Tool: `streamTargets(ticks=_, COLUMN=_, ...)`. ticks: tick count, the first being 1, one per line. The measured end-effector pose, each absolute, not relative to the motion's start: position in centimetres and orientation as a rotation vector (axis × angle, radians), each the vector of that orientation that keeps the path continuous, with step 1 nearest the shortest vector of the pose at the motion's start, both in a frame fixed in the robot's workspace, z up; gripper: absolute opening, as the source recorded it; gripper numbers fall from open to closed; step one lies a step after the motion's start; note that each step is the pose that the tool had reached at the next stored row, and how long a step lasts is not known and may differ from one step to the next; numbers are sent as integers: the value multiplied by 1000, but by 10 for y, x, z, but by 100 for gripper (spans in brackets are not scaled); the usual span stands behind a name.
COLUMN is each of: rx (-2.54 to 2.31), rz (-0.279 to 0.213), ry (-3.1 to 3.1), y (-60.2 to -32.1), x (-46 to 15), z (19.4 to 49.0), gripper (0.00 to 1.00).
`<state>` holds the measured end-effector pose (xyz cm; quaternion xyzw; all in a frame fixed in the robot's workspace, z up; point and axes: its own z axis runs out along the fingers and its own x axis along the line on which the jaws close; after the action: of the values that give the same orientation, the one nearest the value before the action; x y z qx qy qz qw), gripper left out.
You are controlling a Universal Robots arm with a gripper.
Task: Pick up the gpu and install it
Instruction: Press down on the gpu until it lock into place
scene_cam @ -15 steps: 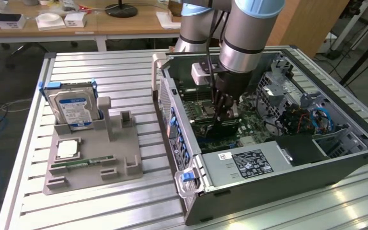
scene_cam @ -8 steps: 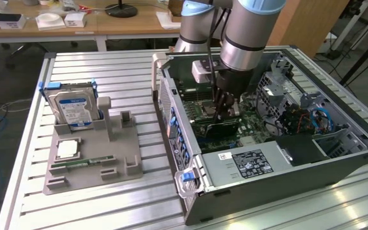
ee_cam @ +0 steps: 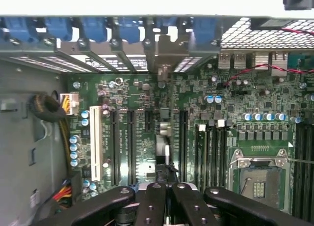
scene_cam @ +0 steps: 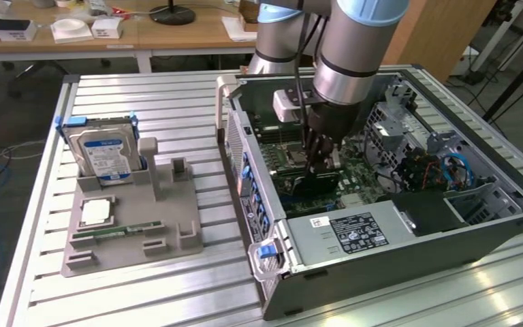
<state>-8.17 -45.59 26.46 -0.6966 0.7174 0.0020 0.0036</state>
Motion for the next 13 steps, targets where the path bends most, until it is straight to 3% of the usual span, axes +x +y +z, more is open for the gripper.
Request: streamTargets(ticks=13, rx=-2185, rz=5, ry=2250, y=-455, x=-82, z=259, gripper=11)
